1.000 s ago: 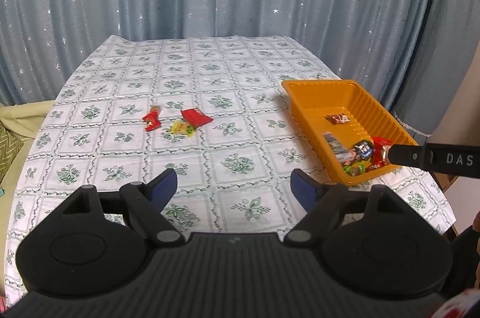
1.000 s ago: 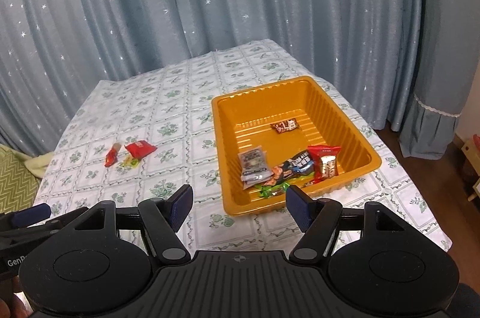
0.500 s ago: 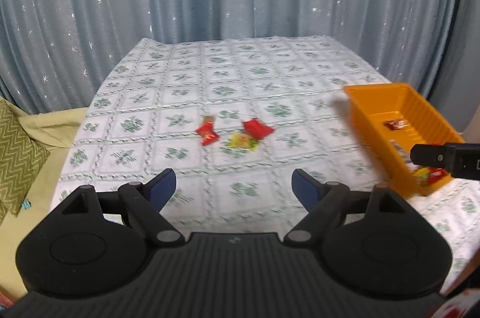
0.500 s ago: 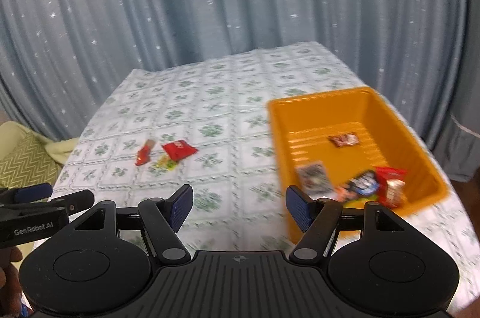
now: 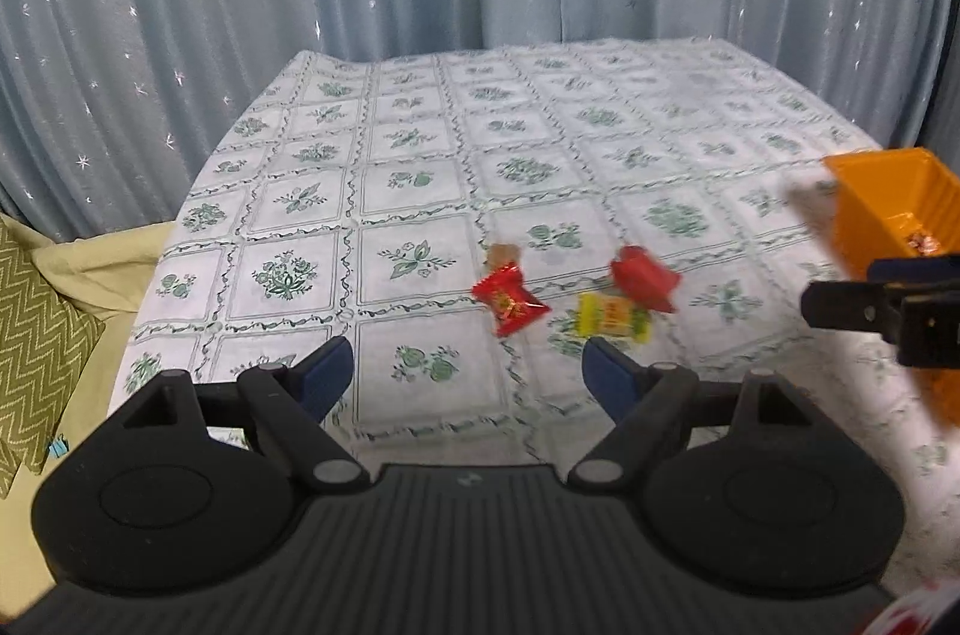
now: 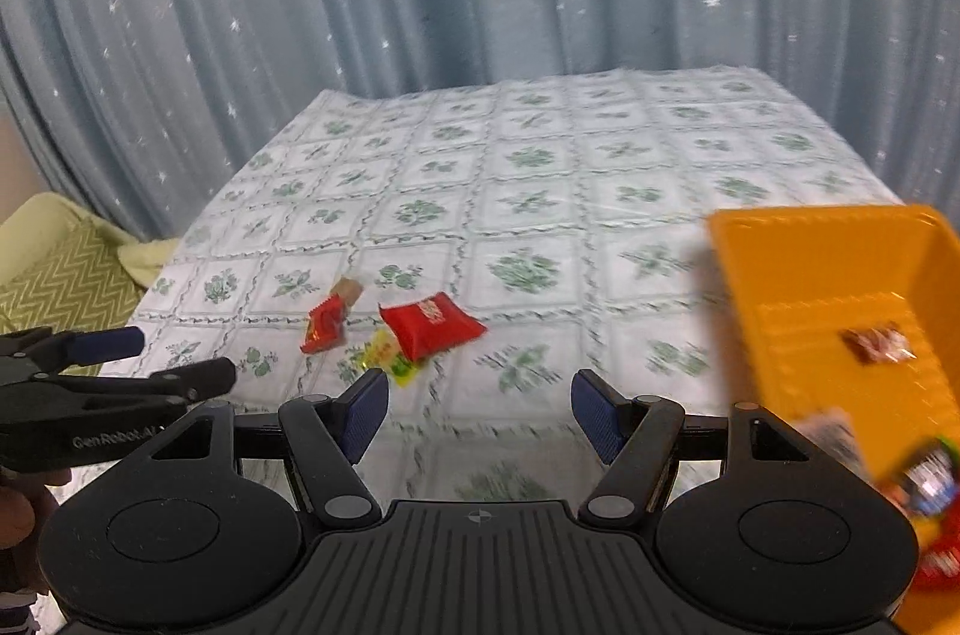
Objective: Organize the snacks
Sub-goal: 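Move both open tools from the tray back toward the remaining red candies, then grasp a red square candy with the right tool while the left tool grasps a small red candy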
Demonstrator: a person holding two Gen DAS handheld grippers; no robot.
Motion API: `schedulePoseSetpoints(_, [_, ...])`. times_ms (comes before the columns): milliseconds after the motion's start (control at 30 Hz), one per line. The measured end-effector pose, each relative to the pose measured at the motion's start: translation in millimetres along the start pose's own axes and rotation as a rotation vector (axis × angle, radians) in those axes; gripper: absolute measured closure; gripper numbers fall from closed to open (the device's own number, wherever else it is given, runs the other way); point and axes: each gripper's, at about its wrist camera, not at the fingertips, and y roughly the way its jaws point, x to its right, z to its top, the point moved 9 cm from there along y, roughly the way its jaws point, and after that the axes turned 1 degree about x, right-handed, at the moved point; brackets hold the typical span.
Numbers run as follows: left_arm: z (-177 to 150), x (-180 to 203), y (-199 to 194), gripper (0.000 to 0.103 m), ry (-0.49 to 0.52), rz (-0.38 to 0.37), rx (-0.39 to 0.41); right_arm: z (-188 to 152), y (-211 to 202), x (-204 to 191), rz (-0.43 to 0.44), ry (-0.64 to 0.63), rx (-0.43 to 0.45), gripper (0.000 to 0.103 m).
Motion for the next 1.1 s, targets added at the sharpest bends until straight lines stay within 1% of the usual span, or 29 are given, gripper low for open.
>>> schedulePoseSetpoints(133, [5.8,-4.6,23.3,0.023,0.017,-0.003,-0.01,7.0,33.8,-7.8,0.036,-0.021,-0.013,0.035])
schedulePoseSetpoints(233, [8.3,-11.4,37.8,0.025,-0.003,-0.009,-0.021,10.6,55.8,-9.7,0.065,-0.005,-0.03,0.035])
schedulePoseSetpoints(333, [7.7,-17.5,48.4,0.025,-0.021,-0.005,-0.032,14.4,75.0,-9.2,0.084,0.05,-0.045,0.035])
schedulePoseSetpoints(467, [4.1,-22.3,57.6,0.025,-0.029,-0.003,-0.049,18.0,94.6,-9.6,0.126,0.176,-0.076,0.035])
schedulePoseSetpoints(533, [3.1,-24.5,59.5,0.025,-0.035,0.0,-0.052,18.0,103.4,-12.4,0.147,0.216,-0.092,0.036])
schedulePoseSetpoints(633, [2.0,-27.8,61.4,0.025,-0.047,0.003,-0.054,20.0,116.1,-15.4,0.119,0.216,-0.096,0.041])
schedulePoseSetpoints(700, [2.2,-30.2,62.6,0.025,-0.059,0.002,-0.054,20.6,121.3,-14.9,0.1,0.233,-0.094,0.049])
schedulePoseSetpoints(767, [2.3,-32.1,63.6,0.025,-0.072,0.0,-0.054,20.7,126.8,-14.9,0.077,0.227,-0.098,0.053])
schedulePoseSetpoints(933, [-0.2,-32.8,67.8,0.025,-0.087,-0.004,-0.064,20.8,133.4,-14.4,0.049,0.216,-0.092,0.054])
schedulePoseSetpoints(1000, [-1.3,-32.8,69.1,0.025,-0.092,-0.011,-0.068,20.8,134.3,-14.8,0.035,0.188,-0.091,0.061])
schedulePoseSetpoints(1100, [-3.3,-31.5,70.6,0.025,-0.084,-0.016,-0.072,20.0,129.3,-15.5,0.024,0.113,-0.084,0.065])
